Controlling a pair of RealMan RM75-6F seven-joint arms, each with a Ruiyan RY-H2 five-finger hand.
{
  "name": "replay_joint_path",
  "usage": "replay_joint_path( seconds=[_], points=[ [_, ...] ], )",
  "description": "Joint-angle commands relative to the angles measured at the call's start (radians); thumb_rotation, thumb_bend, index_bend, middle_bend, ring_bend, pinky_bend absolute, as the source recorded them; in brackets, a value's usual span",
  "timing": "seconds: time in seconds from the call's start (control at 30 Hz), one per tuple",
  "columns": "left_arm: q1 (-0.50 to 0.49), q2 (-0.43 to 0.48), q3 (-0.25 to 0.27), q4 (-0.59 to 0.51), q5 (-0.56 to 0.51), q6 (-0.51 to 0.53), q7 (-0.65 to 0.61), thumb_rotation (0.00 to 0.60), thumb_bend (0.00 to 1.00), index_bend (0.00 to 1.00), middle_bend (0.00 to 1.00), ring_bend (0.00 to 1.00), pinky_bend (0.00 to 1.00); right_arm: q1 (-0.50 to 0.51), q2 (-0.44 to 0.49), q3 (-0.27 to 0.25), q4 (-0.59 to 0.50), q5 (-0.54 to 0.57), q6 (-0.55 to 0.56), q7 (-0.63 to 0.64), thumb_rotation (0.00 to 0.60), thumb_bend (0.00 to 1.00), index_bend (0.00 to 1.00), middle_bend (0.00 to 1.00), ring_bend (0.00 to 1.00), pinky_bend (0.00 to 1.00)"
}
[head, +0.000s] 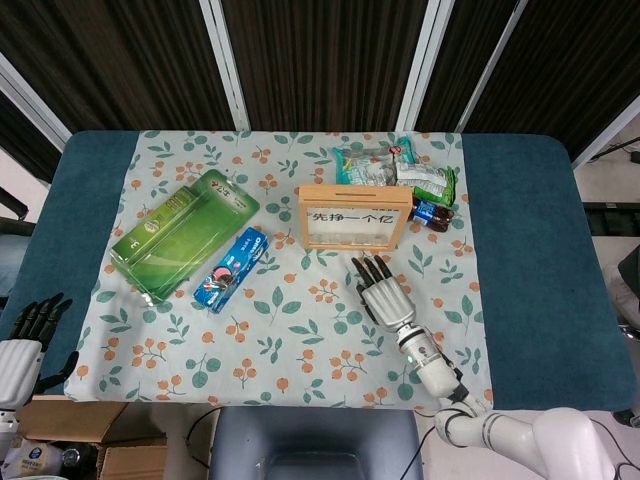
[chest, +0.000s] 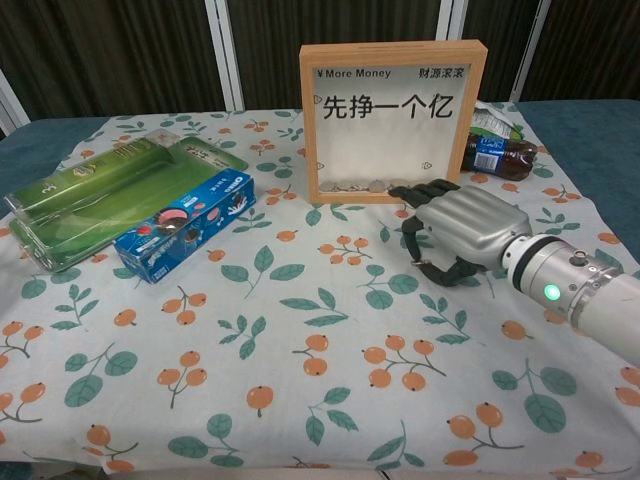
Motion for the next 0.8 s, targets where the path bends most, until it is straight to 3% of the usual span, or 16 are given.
replay_joint_path(
  seconds=[0.03, 0.2, 0.47, 0.8],
  points=[
    [0.0, -0.001, 0.0, 0.003, 0.0, -0.001, -0.003, 0.6, 0.4, 0.0, 0.0, 0.0, 0.05, -0.001, -0.005, -0.004, 0.008, -0.007, 0.008, 0.005, 0.6, 0.41, 0.65, 0.07, 0.0, 0.0],
    [0.0, -0.005, 0.001, 0.009, 0.002, 0.001, -0.008, 0.6, 0.4, 0.0, 0.0, 0.0, 0.06, -0.004, -0.014, -0.01, 0.027, -0.018, 0.024, 0.008, 0.6, 0.42, 0.66, 0.07, 0.0, 0.0],
    [0.0, -0.006, 0.002, 0.011, 0.006, 0.005, -0.009, 0.6, 0.4, 0.0, 0.0, 0.0, 0.06, -0.004, -0.013, -0.016, 0.032, -0.041, 0.046, 0.034, 0.6, 0.42, 0.54, 0.08, 0.0, 0.0],
    [-0.001, -0.002, 0.002, 0.005, 0.006, 0.004, -0.007, 0.6, 0.4, 0.0, 0.0, 0.0, 0.06, -0.002, -0.019, -0.02, 0.05, -0.06, 0.06, 0.064, 0.6, 0.48, 0.63, 0.11, 0.0, 0.0]
  ],
)
